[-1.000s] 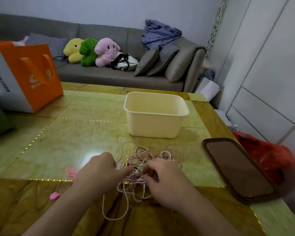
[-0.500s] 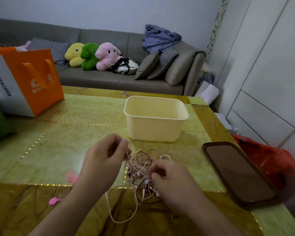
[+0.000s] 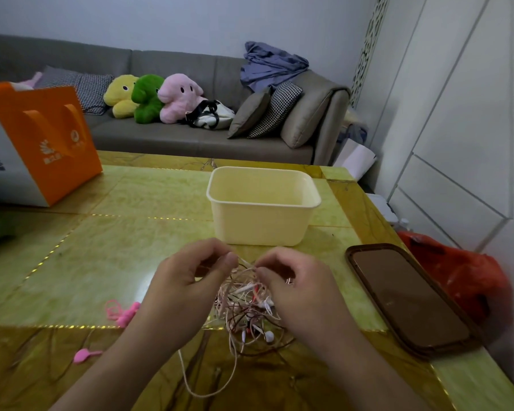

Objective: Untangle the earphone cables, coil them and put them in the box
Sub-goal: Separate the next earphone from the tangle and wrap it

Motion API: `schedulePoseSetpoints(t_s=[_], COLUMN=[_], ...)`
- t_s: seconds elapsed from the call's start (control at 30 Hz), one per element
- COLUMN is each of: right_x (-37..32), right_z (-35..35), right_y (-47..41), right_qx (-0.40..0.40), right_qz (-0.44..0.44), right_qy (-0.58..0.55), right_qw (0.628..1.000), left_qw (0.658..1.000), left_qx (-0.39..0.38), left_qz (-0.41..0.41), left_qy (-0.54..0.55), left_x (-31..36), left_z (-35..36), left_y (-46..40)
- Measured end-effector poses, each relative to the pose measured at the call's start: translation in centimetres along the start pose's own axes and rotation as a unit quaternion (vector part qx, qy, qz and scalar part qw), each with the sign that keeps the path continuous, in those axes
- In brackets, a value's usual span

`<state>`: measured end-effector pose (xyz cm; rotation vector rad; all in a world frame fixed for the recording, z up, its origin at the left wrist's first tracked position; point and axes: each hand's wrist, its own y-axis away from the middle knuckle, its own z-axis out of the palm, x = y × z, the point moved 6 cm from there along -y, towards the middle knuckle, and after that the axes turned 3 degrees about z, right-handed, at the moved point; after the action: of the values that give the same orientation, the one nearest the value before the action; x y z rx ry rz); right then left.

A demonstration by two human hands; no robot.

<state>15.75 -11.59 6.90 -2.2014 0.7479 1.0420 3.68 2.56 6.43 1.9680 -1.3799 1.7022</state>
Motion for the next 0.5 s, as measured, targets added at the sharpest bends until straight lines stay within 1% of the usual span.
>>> schedulePoseSetpoints(t_s=[0.07, 0.17, 0.23, 0.33, 0.37, 0.5], right_x=[0.3, 0.2, -0.4, -1.5, -1.7, -1.2], right_z=[-0.6, -0.8, -0.6, 0.3, 0.5, -0.5], right_y=[0.0, 0.2, 0.3, 0.4, 0.4, 0.0], right_qx=[0.023, 0.029, 0.008, -0.056, -0.059, 0.017], right_qz=[0.016, 0.015, -0.005, -0.025, -0.025, 0.011], right_qy=[-0.009, -0.012, -0.008, -0.062, -0.075, -0.123], right_qw=[1.000, 0.999, 1.000, 0.996, 0.995, 0.992], left_qw=[0.999, 0.992, 0.989, 0.989, 0.989, 0.994], left_qx=[0.021, 0.011, -0.009, -0.034, -0.036, -0.030], left_qz=[-0.018, -0.040, -0.045, -0.043, -0.042, -0.036], left_qy=[0.033, 0.117, 0.138, 0.141, 0.134, 0.095], left_x=[-0.3, -0.1, 0.3, 0.7, 0.8, 0.8], left_z=[-0.2, 0.2, 0.7, 1.2, 1.2, 0.7], left_y=[-0.2, -0.5, -0.4, -0.2, -0.1, -0.2])
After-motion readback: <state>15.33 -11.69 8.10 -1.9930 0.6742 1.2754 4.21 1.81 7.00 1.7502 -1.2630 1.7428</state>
